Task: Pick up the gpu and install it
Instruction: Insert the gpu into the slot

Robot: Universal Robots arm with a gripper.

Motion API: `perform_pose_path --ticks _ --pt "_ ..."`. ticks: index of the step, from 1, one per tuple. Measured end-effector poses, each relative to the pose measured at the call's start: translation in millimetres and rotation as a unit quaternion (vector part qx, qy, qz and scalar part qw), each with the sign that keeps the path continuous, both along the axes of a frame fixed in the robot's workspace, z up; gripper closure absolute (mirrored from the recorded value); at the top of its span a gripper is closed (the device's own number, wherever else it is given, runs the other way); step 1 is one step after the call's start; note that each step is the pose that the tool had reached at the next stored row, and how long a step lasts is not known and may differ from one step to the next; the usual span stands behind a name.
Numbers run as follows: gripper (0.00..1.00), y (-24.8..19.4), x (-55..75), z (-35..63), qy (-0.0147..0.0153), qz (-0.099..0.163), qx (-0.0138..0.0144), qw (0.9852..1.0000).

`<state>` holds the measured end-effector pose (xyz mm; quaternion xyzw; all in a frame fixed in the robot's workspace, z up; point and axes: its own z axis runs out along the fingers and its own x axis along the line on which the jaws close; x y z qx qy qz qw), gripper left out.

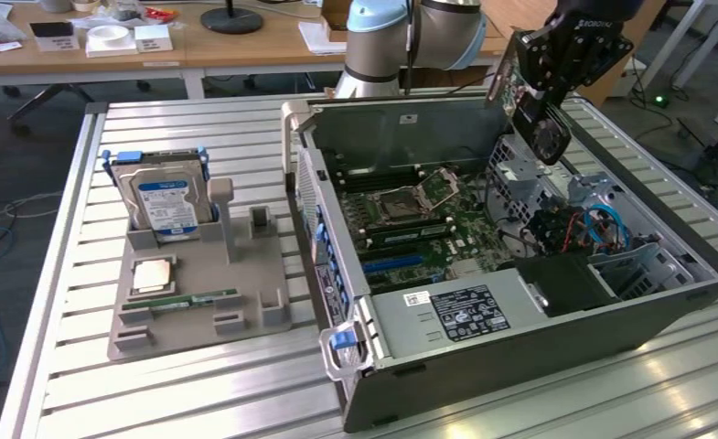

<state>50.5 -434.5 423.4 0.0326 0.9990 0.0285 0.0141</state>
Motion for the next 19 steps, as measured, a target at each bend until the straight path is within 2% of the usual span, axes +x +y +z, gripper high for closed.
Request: perform_pose_path --ticks 4,7,10,15,19 --pt "0.74 0.0 -0.1 -0.1 0.0000 0.010 0.0000 1.0000" --pt "0.74 0.0 -0.1 -0.2 0.0000 0.035 0.0000 0.9994" --pt "0.74 0.0 -0.1 -0.2 0.0000 0.062 0.0000 0.9981" --pt "0.74 0.0 -0.1 -0.5 0.0000 0.108 -0.0001 0.9942" --pt "0.74 0.0 -0.1 -0.9 0.0000 0.144 0.0000 0.9896"
